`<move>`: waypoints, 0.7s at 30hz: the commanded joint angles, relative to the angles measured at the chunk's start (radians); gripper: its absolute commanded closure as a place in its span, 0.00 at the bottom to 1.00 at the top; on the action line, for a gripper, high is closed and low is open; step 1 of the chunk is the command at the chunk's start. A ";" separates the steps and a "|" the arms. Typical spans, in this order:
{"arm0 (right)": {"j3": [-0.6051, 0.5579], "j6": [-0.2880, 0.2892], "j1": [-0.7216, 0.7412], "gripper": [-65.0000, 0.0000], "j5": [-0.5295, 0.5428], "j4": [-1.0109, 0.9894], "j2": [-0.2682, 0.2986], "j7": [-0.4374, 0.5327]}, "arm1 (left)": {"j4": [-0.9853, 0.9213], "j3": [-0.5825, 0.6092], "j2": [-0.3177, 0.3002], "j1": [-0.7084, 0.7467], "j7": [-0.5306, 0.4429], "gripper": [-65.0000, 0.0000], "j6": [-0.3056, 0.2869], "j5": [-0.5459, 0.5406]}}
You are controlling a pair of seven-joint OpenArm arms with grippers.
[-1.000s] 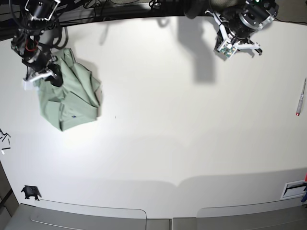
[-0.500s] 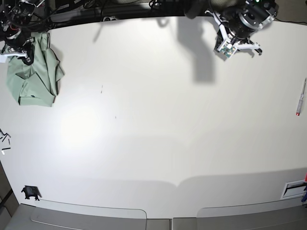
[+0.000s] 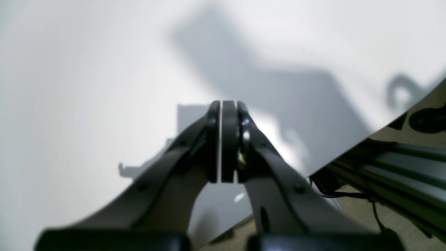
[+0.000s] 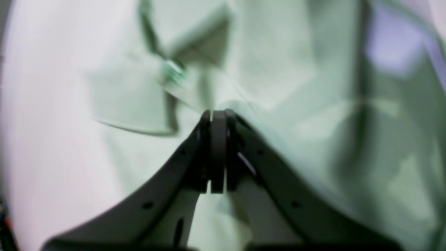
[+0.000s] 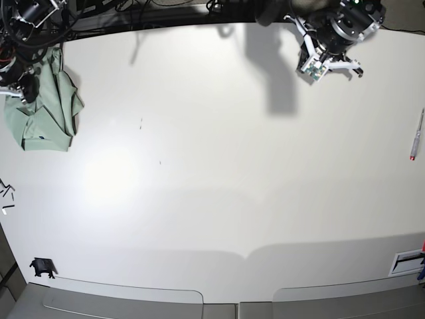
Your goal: Fold the T-shirt properly
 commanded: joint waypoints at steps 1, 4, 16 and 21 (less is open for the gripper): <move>0.005 0.013 0.014 1.00 0.021 0.014 0.033 0.009 | 0.017 -0.001 -0.006 0.004 -0.023 1.00 0.001 -0.005; 0.005 0.046 0.020 1.00 0.079 0.014 0.039 -0.002 | 0.017 -0.001 -0.006 0.004 -0.023 1.00 0.001 -0.006; 0.006 0.221 0.004 1.00 0.693 0.273 0.039 -0.382 | 0.079 -0.001 -0.006 0.023 0.018 1.00 0.005 -0.005; 0.006 0.221 -0.095 1.00 0.695 0.499 0.039 -0.382 | 0.090 -0.001 -0.005 0.099 0.011 1.00 0.008 -0.005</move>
